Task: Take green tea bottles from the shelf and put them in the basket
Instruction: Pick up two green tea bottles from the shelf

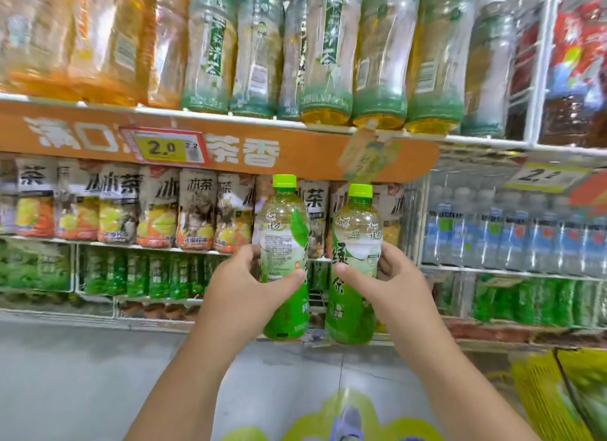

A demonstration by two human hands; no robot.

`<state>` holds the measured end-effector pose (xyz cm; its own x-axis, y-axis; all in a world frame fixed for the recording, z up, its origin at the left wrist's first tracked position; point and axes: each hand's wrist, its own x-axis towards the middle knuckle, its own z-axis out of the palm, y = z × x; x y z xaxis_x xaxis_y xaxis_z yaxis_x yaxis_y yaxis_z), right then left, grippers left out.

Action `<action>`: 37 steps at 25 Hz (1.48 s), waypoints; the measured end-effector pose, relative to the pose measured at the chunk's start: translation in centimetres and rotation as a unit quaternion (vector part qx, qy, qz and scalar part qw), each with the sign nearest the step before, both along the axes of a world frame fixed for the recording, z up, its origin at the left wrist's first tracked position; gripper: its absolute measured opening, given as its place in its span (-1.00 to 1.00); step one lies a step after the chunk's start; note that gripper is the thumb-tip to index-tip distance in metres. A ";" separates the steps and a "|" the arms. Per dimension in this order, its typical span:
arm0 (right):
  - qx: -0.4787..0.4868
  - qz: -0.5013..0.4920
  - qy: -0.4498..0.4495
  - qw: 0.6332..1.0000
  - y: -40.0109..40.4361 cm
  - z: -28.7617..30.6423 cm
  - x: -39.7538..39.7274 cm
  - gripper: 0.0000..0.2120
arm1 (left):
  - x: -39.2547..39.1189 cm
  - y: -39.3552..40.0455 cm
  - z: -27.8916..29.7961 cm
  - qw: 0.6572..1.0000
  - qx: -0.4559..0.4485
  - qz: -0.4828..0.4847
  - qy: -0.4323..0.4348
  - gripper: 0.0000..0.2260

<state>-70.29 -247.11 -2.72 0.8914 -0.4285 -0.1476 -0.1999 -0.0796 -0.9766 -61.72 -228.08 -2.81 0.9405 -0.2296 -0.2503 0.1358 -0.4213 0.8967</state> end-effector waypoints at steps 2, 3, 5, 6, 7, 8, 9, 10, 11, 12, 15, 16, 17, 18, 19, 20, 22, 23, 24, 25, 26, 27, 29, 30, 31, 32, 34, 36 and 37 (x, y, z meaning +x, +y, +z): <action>0.008 -0.020 0.029 0.999 -0.4 -3.6 -0.1 -0.61 | -0.1 -0.7 -3.0 1.000 0.014 0.002 0.008 -0.50; 0.016 -0.030 0.042 0.999 -0.4 -5.3 -0.2 -0.60 | -0.3 -1.2 -4.7 1.000 0.019 -0.002 0.016 -0.53; 0.023 -0.038 0.062 0.997 -0.6 -8.6 -0.5 -0.64 | -0.8 -1.6 -8.0 0.999 0.011 -0.001 0.038 -0.57; 0.028 -0.040 0.070 0.996 -0.8 -10.4 -0.6 -0.67 | -1.0 -1.7 -9.9 0.999 0.004 -0.006 0.054 -0.60; 0.035 -0.040 0.076 0.996 -0.9 -12.0 -0.7 -0.71 | -1.3 -1.7 -11.7 0.997 -0.003 -0.015 0.070 -0.64; 0.041 -0.033 0.085 0.995 -1.1 -13.9 -0.7 -0.74 | -1.5 -1.9 -13.8 0.996 -0.008 -0.023 0.086 -0.66; 0.050 -0.026 0.095 0.994 -1.0 -15.5 -0.7 -0.73 | -1.9 -2.0 -15.8 0.994 -0.012 -0.025 0.103 -0.67; 0.053 -0.016 0.100 0.993 -1.0 -17.2 -0.6 -0.72 | -2.0 -2.1 -17.6 0.992 -0.015 -0.021 0.120 -0.68; 0.056 -0.010 0.107 0.993 -1.1 -18.9 -0.6 -0.70 | -2.2 -2.4 -19.6 0.991 -0.018 -0.016 0.134 -0.68; 0.058 -0.009 0.113 0.992 -1.3 -20.6 -0.6 -0.68 | -2.3 -2.7 -21.5 0.989 -0.019 -0.008 0.146 -0.69; 0.063 -0.021 0.123 0.990 -2.1 -25.4 -0.1 -0.67 | -1.6 -4.2 -27.2 0.988 -0.019 0.013 0.155 -0.69; 0.066 -0.025 0.127 0.989 -2.5 -27.2 0.2 -0.67 | -1.0 -4.8 -29.0 0.988 -0.018 0.018 0.152 -0.69; 0.068 -0.029 0.129 0.989 -3.0 -28.8 0.6 -0.66 | -0.4 -5.3 -30.8 0.989 -0.018 0.025 0.147 -0.69; 0.066 -0.036 0.129 0.989 -3.7 -30.6 1.2 -0.66 | 0.4 -5.9 -32.7 0.989 -0.016 0.030 0.142 -0.70; 0.064 -0.044 0.127 0.989 -4.3 -32.1 1.7 -0.65 | 1.2 -6.3 -34.5 0.990 -0.011 0.034 0.133 -0.68; 0.063 -0.048 0.125 0.989 -4.9 -33.5 2.3 -0.66 | 2.0 -6.5 -36.1 0.992 0.001 0.035 0.122 -0.64; 0.062 -0.052 0.124 0.989 -5.9 -35.8 3.4 -0.67 | 3.6 -7.1 -38.6 0.994 0.022 0.033 0.101 -0.53; 0.059 -0.053 0.125 0.989 -6.4 -36.8 4.0 -0.67 | 4.4 -7.6 -39.6 0.995 0.021 0.036 0.092 -0.50; 0.055 -0.055 0.130 0.988 -6.8 -37.6 4.6 -0.67 | 5.3 -8.0 -40.6 0.995 0.024 0.043 0.083 -0.50; 0.047 -0.054 0.135 0.988 -7.1 -38.3 5.2 -0.67 | 6.1 -8.4 -41.2 0.996 0.029 0.045 0.072 -0.54; 0.038 -0.052 0.139 0.988 -7.4 -38.9 6.0 -0.66 | 7.0 -8.9 -41.6 0.996 0.043 0.046 0.055 -0.60; 0.027 -0.050 0.142 0.988 -7.7 -39.6 6.7 -0.65 | 8.0 -9.3 -42.0 0.997 0.056 0.046 0.038 -0.66; 0.011 -0.052 0.154 0.987 -8.3 -40.9 8.4 -0.62 | 10.3 -10.2 -43.2 0.996 0.074 0.052 0.007 -0.75; 0.001 -0.056 0.161 0.985 -8.5 -41.6 9.2 -0.62 | 11.7 -10.6 -43.9 0.996 0.080 0.051 -0.005 -0.75; -0.012 -0.057 0.163 0.985 -8.7 -42.3 10.0 -0.61 | 13.0 -11.0 -44.5 0.995 0.086 0.050 -0.015 -0.73; -0.026 -0.057 0.166 0.984 -8.8 -43.0 10.8 -0.60 | 14.5 -11.3 -45.2 0.994 0.093 0.054 -0.021 -0.68; -0.046 -0.050 0.175 0.982 -8.9 -44.4 12.4 -0.54 | 17.0 -11.5 -46.5 0.992 0.105 0.069 -0.030 -0.61; -0.029 -0.039 0.172 0.984 -8.9 -45.4 14.1 -0.58 | 18.9 -11.3 -47.8 0.988 0.126 0.072 -0.046 -0.61; -0.009 -0.032 0.161 0.986 -8.9 -45.8 15.0 -0.60 | 19.7 -11.2 -48.5 0.986 0.142 0.072 -0.054 -0.59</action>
<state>-55.33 -255.98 -48.51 0.7701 -0.4877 -0.4112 -0.5054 -0.0729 -0.8598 -42.07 -239.28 -51.29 0.9828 -0.0259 -0.1828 0.1239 -0.6412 0.7573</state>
